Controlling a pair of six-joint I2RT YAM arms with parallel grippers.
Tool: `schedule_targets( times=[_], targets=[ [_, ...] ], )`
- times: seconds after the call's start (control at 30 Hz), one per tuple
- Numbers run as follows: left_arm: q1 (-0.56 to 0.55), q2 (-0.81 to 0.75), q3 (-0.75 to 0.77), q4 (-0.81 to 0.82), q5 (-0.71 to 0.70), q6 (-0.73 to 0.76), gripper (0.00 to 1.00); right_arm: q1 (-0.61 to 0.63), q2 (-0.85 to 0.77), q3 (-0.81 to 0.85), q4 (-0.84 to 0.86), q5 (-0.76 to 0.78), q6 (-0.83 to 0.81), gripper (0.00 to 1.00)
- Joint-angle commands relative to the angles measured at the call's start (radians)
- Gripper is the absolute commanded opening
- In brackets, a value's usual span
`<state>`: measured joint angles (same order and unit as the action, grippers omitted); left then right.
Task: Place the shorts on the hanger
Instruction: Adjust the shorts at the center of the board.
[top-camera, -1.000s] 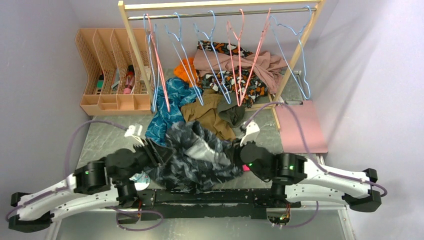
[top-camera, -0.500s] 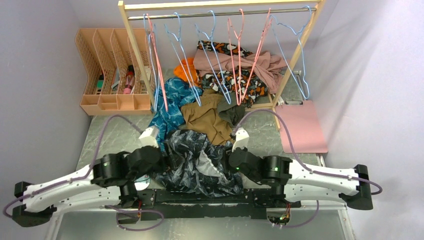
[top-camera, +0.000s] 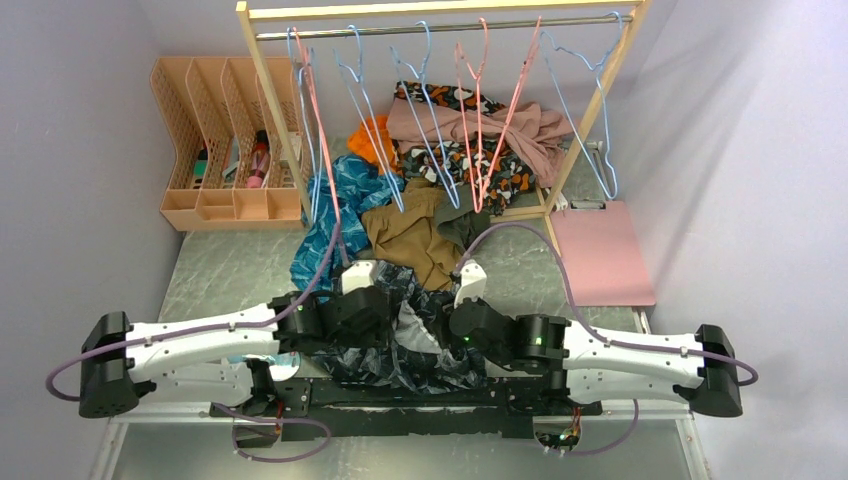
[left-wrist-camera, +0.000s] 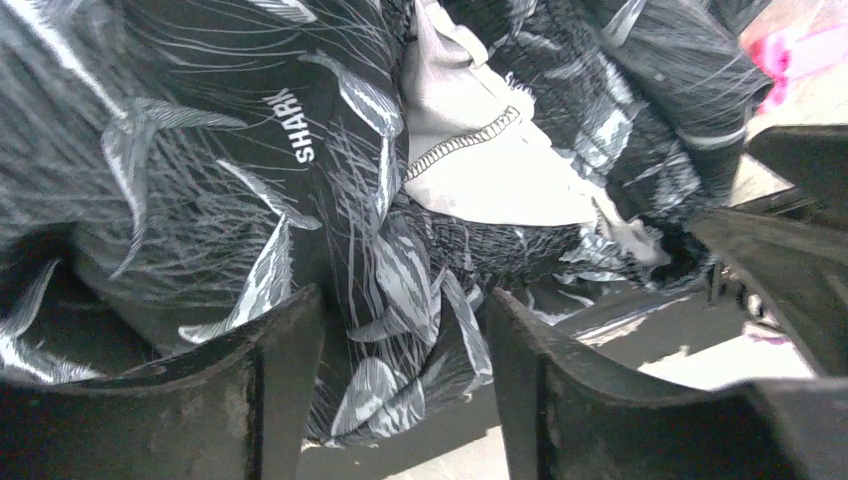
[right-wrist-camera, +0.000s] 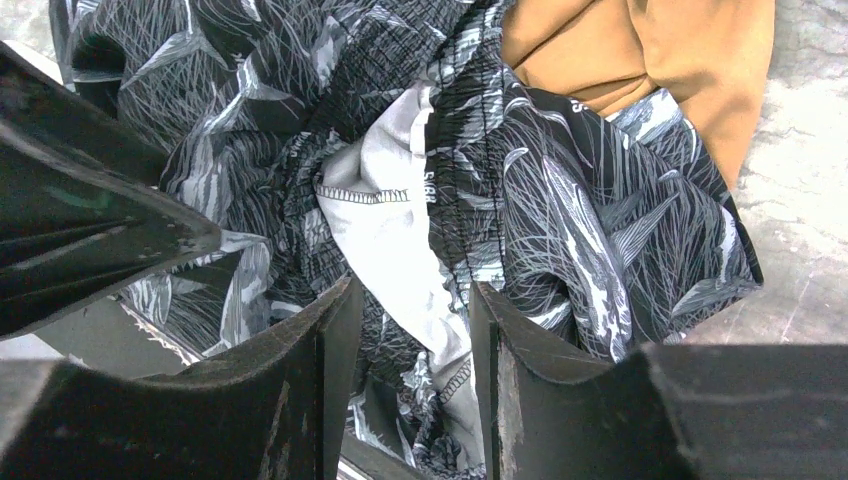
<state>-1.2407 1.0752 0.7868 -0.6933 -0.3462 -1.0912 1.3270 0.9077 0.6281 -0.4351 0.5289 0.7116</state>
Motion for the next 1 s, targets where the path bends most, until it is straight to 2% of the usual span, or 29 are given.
schedule_targets(
  times=[0.0, 0.07, 0.13, 0.17, 0.3, 0.4, 0.53, 0.63, 0.77, 0.97],
  targets=[
    [-0.005, 0.055, -0.049, 0.117, 0.045, 0.042, 0.54, -0.002, -0.04, -0.027, 0.028, -0.003, 0.011, 0.47],
    [-0.005, 0.081, -0.052, 0.096, 0.029, 0.025, 0.29, -0.002, -0.034, -0.031, 0.027, -0.009, 0.014, 0.47],
    [-0.005, 0.078, -0.056, 0.057, 0.006, -0.004, 0.09, -0.003, -0.025, -0.032, 0.02, -0.009, 0.021, 0.47],
    [-0.004, 0.053, -0.059, 0.027, -0.024, -0.029, 0.07, -0.002, -0.018, -0.034, 0.016, -0.009, 0.024, 0.47],
    [-0.009, -0.072, -0.075, -0.159, -0.157, -0.207, 0.07, -0.003, 0.015, -0.036, 0.016, -0.012, 0.029, 0.47],
    [-0.009, -0.187, -0.1, -0.267, -0.207, -0.313, 0.07, -0.008, 0.061, -0.031, 0.014, -0.016, 0.037, 0.48],
    [-0.009, -0.331, -0.156, -0.283, -0.225, -0.368, 0.07, -0.04, 0.125, -0.021, -0.001, -0.006, 0.054, 0.48],
    [-0.009, -0.406, -0.199, -0.266, -0.223, -0.388, 0.07, -0.063, 0.136, -0.04, 0.052, -0.039, 0.032, 0.5],
    [-0.009, -0.445, -0.221, -0.311, -0.229, -0.441, 0.07, -0.096, 0.17, -0.05, 0.098, -0.089, 0.025, 0.51],
    [-0.009, -0.488, -0.179, -0.421, -0.278, -0.512, 0.07, -0.101, 0.163, -0.003, 0.098, -0.053, -0.003, 0.51]
  ],
)
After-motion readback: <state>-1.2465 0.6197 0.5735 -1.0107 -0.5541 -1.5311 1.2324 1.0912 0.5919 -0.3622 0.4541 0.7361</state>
